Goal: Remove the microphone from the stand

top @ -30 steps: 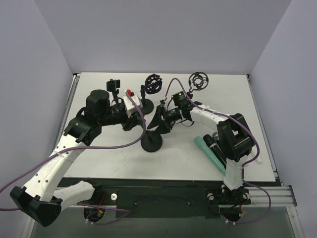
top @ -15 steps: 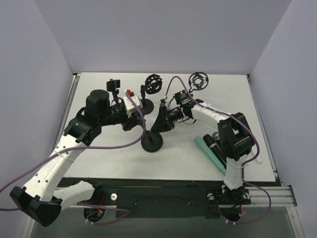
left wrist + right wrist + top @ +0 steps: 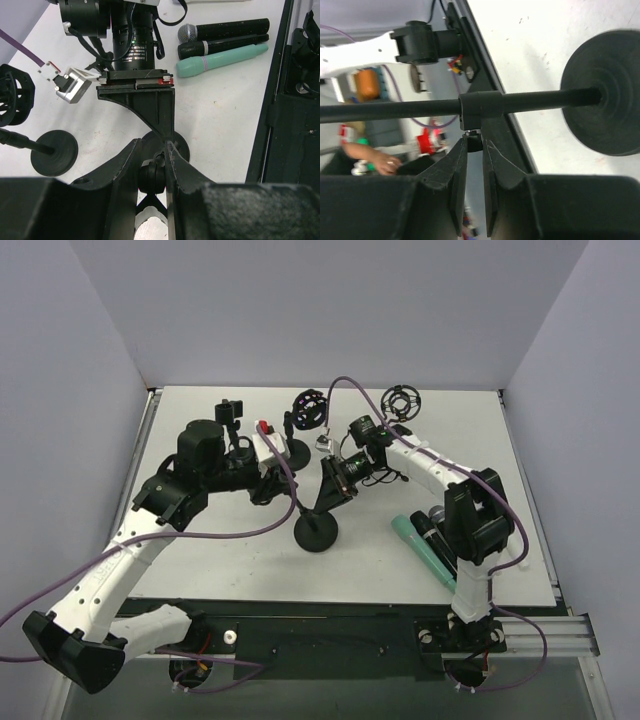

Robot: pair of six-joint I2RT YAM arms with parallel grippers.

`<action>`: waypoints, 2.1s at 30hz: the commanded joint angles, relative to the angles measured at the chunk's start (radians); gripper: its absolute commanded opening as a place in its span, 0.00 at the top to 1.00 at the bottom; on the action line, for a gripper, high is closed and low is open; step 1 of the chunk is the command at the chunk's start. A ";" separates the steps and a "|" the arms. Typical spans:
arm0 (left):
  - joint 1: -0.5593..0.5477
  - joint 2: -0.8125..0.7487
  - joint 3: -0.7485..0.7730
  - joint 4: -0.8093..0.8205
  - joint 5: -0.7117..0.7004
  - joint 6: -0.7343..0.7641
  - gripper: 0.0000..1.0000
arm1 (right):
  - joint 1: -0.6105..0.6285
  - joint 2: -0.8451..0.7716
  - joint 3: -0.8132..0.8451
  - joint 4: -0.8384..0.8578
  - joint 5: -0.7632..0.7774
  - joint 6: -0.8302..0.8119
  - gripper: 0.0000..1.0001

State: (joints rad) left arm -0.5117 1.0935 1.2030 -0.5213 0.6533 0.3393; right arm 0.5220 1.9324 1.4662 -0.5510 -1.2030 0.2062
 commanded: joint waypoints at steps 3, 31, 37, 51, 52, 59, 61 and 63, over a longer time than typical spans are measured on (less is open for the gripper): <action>0.006 0.022 0.046 0.080 -0.046 0.012 1.00 | 0.052 -0.173 -0.071 0.233 0.225 -0.210 0.92; 0.015 0.077 0.029 0.104 -0.104 -0.100 1.00 | 0.093 -0.734 -0.641 0.702 0.569 -1.512 0.60; 0.016 0.106 -0.003 0.259 -0.109 -0.184 1.00 | 0.053 -0.865 -0.587 0.559 0.713 -1.301 0.55; -0.132 0.275 0.073 0.193 -0.308 -0.053 1.00 | 0.041 -0.937 -0.418 0.344 0.984 -0.981 0.53; -0.137 0.285 0.069 0.191 -0.317 -0.033 1.00 | 0.042 -0.943 -0.418 0.338 0.997 -0.966 0.53; -0.205 0.333 0.056 0.175 -0.414 0.040 1.00 | 0.039 -0.955 -0.419 0.312 1.043 -0.906 0.53; -0.218 0.347 0.053 0.167 -0.431 0.056 1.00 | 0.041 -0.955 -0.412 0.303 1.048 -0.886 0.53; -0.231 0.359 0.053 0.158 -0.448 0.072 1.00 | 0.041 -0.955 -0.408 0.298 1.054 -0.866 0.53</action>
State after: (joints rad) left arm -0.7208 1.3781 1.3083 -0.2432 0.2913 0.3321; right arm 0.5690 0.9928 1.0107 -0.2352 -0.1867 -0.7326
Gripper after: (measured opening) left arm 0.276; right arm 0.473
